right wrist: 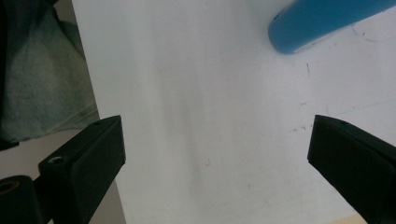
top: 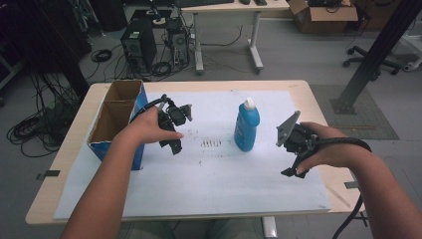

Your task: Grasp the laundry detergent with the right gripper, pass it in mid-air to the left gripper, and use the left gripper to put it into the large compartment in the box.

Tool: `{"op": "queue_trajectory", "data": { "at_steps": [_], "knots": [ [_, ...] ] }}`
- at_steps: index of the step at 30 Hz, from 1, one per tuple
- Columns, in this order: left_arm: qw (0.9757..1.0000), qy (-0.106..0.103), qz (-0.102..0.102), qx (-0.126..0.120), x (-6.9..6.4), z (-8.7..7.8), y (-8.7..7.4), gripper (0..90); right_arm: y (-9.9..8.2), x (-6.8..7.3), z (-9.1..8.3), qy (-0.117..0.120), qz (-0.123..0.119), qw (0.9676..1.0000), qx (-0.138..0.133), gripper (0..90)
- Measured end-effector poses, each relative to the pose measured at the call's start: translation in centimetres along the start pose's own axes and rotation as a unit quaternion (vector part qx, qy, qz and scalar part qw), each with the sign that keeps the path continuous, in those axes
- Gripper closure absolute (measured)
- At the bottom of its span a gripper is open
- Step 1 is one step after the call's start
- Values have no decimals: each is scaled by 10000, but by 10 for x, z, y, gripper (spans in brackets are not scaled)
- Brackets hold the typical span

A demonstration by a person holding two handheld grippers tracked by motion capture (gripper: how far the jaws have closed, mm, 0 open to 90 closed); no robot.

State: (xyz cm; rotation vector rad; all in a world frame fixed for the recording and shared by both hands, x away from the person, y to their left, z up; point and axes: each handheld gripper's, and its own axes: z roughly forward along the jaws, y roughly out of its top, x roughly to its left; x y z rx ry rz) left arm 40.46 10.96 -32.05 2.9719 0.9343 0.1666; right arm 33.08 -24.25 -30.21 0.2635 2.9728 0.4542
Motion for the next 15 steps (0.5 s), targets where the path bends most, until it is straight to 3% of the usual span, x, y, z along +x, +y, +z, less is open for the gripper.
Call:
{"op": "queue_trajectory", "data": {
  "at_steps": [6,8,9,15],
  "knots": [
    [10000,-1,24,-21,-1,-1,-1,52,-8,1,15,-201,261,9985,-440,38],
    [10000,6,18,-31,-1,-1,-2,52,-10,1,27,-330,407,9960,-721,40],
    [10000,6,29,-33,-1,-2,-3,52,-10,1,27,-330,407,9960,-721,40],
    [10000,21,5,-43,0,-4,-6,52,-10,1,55,-600,723,9888,-1158,40]
  ]
}}
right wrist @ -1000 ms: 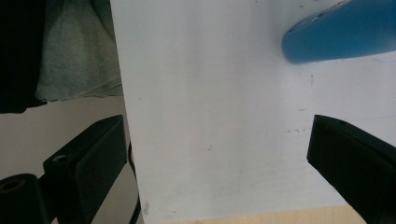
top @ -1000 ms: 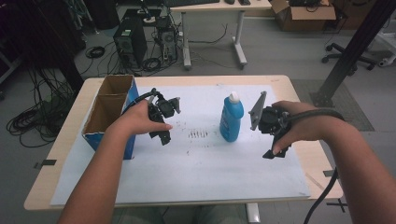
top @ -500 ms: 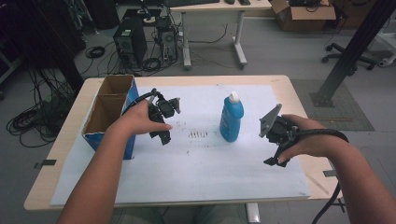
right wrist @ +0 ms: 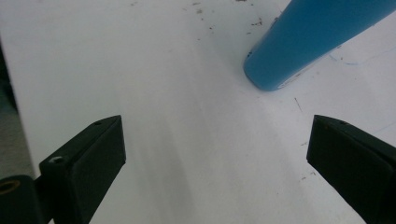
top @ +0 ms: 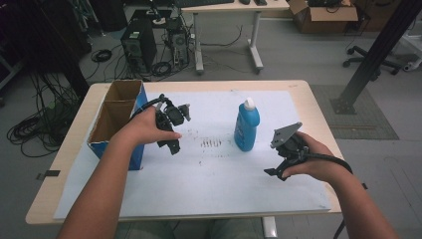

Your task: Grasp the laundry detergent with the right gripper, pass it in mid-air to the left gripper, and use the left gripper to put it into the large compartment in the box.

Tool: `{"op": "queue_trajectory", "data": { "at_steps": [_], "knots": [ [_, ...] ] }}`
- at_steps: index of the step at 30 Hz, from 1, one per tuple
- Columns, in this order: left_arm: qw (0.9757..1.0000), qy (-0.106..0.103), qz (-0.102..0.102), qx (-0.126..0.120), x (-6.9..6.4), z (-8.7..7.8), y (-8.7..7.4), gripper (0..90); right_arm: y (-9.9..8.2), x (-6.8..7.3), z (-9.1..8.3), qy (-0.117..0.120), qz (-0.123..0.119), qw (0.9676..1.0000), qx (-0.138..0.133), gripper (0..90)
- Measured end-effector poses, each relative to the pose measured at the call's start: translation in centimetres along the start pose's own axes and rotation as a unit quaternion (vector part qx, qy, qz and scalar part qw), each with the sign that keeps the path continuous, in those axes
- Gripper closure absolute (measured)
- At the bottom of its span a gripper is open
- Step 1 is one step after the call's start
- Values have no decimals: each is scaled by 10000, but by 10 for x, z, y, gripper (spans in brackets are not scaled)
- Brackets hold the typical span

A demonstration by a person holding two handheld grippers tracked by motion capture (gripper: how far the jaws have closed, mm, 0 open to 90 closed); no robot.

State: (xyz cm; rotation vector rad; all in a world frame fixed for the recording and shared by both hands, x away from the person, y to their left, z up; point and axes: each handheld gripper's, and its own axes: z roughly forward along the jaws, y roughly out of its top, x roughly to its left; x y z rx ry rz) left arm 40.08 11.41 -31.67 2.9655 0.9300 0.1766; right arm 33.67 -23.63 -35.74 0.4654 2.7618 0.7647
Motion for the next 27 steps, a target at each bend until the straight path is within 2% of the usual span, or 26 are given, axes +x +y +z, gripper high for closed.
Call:
{"op": "queue_trajectory", "data": {
  "at_steps": [4,7,8,10,14,15,16,17,19,20,21,22,24,25,26,27],
  "knots": [
    [10000,13,5,-4,-1,0,0,52,-2,-1,7,-78,138,9998,-124,43],
    [10000,26,18,-17,-2,0,0,52,-5,-3,14,-258,364,9985,-302,35],
    [10000,23,24,-28,-2,0,1,52,-5,-3,14,-258,364,9985,-302,35],
    [10000,20,26,-31,-2,1,1,52,-7,-3,20,-372,534,9967,-485,38],
    [10000,15,26,18,-4,0,2,52,-10,-2,28,-504,682,9942,-660,35],
    [10000,30,17,20,-4,0,2,53,-12,-1,34,-610,801,9917,-805,40],
    [10000,22,13,7,-3,0,2,53,-12,-1,34,-610,801,9917,-805,38],
    [10000,21,9,11,-4,-1,2,53,-13,1,39,-732,909,9882,-994,34],
    [10000,27,6,-2,-4,-1,2,53,-14,2,43,-843,1017,9840,-1198,35],
    [10000,27,6,-2,-4,-1,2,53,-14,2,43,-843,1017,9840,-1198,35],
    [10000,27,21,7,-4,-1,2,53,-13,2,44,-925,1067,9816,-1287,35],
    [10000,30,18,-15,-4,-2,2,53,-13,2,45,-1017,1150,9777,-1436,31],
    [10000,36,-2,-8,-4,-2,1,53,-12,2,45,-1100,1235,9733,-1590,29],
    [10000,36,-2,-8,-4,-2,1,52,-12,2,45,-1100,1235,9733,-1590,29],
    [10000,48,-22,-5,-3,-2,1,53,-11,1,46,-1196,1336,9692,-1687,30],
    [10000,51,-24,-12,-3,-3,1,53,-11,1,47,-1227,1400,9673,-1725,27]
  ]
}}
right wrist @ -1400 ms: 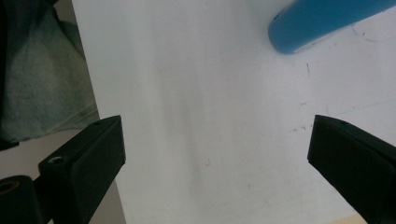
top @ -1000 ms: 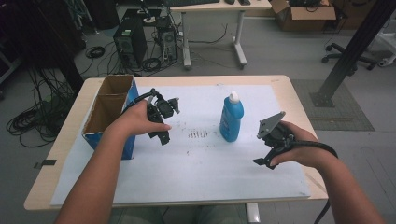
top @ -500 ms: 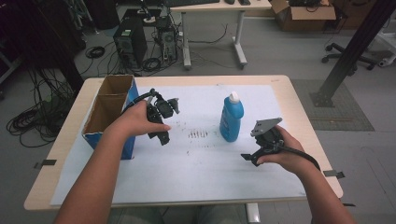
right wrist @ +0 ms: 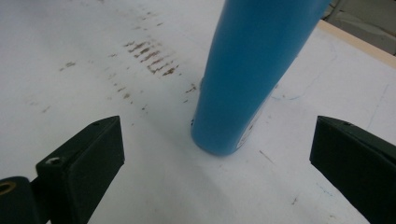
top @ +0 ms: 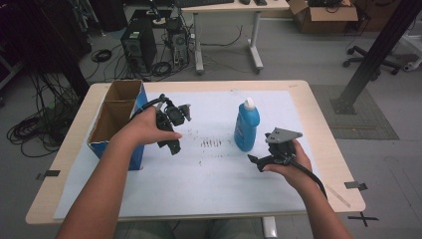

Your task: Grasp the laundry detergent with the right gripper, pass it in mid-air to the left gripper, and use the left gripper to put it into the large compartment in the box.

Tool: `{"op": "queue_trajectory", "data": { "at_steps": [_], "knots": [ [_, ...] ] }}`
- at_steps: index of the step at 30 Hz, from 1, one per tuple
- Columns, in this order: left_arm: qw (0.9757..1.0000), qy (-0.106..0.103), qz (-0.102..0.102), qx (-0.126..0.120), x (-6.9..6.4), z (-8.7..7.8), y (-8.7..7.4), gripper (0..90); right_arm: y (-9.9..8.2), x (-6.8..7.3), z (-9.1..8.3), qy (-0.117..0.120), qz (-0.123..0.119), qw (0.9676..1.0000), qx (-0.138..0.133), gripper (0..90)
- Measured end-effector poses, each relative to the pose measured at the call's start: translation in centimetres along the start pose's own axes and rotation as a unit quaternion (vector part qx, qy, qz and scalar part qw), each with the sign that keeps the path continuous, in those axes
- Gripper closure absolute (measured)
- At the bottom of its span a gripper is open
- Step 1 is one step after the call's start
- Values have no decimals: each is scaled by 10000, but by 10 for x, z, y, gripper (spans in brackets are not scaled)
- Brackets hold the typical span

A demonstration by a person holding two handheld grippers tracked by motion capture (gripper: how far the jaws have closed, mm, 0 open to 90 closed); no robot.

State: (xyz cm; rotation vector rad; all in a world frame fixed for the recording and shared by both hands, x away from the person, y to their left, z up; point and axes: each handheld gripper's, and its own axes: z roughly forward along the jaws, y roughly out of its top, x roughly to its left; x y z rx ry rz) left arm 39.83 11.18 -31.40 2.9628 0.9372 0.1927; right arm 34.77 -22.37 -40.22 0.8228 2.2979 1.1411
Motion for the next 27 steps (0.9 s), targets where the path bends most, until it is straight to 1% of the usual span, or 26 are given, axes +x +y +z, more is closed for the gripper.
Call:
{"op": "queue_trajectory", "data": {
  "at_steps": [2,3,4,5,6,7,8,10,12,13,14,16,17,18,19,20,21,22,23,25,26,27],
  "knots": [
    [10000,-5,4,-6,0,0,0,53,0,-1,2,-49,82,9999,-92,26],
    [10000,-5,4,-6,0,0,0,53,0,-1,2,-49,82,9999,-92,26],
    [10000,-2,14,4,-1,0,1,53,-1,-1,4,-115,184,9996,-151,23],
    [10000,-2,14,4,-1,0,1,53,-1,-1,4,-115,184,9996,-151,23],
    [10000,-1,23,6,-1,-1,1,53,-1,-1,6,-144,262,9993,-229,17],
    [10000,-4,27,-12,-2,0,1,53,-2,-1,7,-143,294,9992,-248,20],
    [10000,2,45,-5,-2,-1,2,53,-3,0,11,-163,403,9985,-340,13],
    [10000,1,47,-7,-3,-1,2,53,-3,0,13,-169,436,9982,-377,15],
    [10000,1,56,-22,-3,-2,2,53,-4,1,17,-177,528,9973,-472,11],
    [10000,1,50,-18,-3,-2,2,53,-4,2,18,-201,565,9969,-499,14],
    [10000,-1,64,-25,-3,-3,2,53,-4,2,21,-241,635,9960,-581,7],
    [10000,-2,70,-56,-3,-4,2,53,-4,3,22,-283,663,9955,-614,12],
    [10000,-9,77,-59,-3,-5,2,53,-5,2,25,-366,758,9942,-675,6],
    [9999,-4,77,-64,-4,-5,1,53,-5,2,25,-366,758,9942,-675,6],
    [9999,-7,79,-66,-3,-6,1,53,-6,2,26,-401,803,9934,-720,2],
    [9999,-1,73,-73,-3,-6,1,53,-7,1,29,-454,931,9914,-793,1],
    [9999,10,75,-70,-4,-6,1,53,-7,1,30,-447,973,9907,-837,1],
    [9999,10,75,-70,-4,-6,1,53,-7,1,30,-447,973,9907,-837,1],
    [9999,13,78,-71,-4,-6,1,53,-8,3,33,-507,1006,9895,-903,1],
    [9999,20,85,-79,-4,-6,1,53,-9,4,37,-528,1063,9883,-959,0],
    [9999,20,85,-79,-4,-6,1,53,-9,4,37,-528,1063,9883,-959,0],
    [9999,18,98,-84,-5,-6,1,53,-10,5,40,-597,1108,9869,-1010,0]
  ]
}}
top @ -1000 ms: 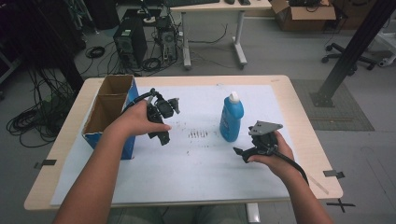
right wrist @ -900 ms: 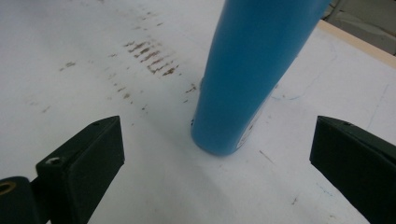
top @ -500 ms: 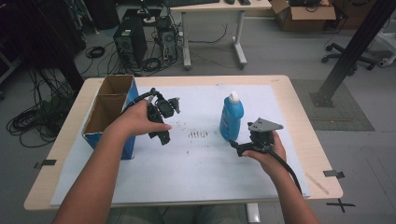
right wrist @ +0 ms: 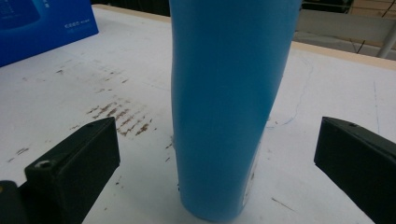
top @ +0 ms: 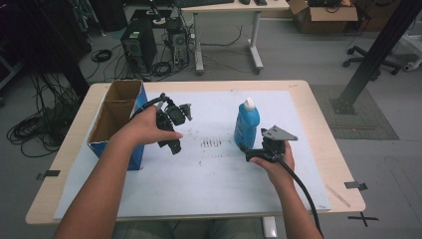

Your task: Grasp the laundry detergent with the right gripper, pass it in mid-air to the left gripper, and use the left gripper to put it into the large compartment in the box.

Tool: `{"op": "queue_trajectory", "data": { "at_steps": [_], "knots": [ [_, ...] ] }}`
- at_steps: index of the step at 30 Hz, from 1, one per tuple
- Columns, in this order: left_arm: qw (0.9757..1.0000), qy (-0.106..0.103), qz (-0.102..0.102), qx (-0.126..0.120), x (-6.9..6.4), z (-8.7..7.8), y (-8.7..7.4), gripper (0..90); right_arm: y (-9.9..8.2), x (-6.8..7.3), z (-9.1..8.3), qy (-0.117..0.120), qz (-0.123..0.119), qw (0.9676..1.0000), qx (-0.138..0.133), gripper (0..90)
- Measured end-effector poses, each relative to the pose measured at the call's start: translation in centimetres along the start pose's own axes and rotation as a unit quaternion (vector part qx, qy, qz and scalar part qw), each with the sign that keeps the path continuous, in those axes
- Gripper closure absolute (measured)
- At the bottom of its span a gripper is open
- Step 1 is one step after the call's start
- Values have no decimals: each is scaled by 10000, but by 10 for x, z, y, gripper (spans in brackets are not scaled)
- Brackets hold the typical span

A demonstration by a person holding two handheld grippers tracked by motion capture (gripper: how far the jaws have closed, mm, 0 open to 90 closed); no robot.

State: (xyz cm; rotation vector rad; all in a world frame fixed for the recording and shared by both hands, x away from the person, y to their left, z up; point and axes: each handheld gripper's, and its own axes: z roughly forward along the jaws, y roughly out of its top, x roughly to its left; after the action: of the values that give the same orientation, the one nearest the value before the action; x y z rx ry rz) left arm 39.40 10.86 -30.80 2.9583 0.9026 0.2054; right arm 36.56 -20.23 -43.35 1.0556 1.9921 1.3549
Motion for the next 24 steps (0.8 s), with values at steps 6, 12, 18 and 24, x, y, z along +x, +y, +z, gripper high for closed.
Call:
{"op": "queue_trajectory", "data": {
  "at_steps": [6,12,18,24],
  "knots": [
    [10000,-9,-10,-44,0,-2,-2,53,-6,2,9,-178,157,9996,-179,0],
    [10000,1,42,-63,-1,-4,-3,53,-9,5,15,-262,176,9990,-302,0],
    [9999,9,96,-72,-3,-5,-3,53,-9,8,23,-358,229,9980,-470,0],
    [9999,26,112,-96,-4,-6,-4,53,-11,8,29,-613,226,9966,-499,0]
  ]
}}
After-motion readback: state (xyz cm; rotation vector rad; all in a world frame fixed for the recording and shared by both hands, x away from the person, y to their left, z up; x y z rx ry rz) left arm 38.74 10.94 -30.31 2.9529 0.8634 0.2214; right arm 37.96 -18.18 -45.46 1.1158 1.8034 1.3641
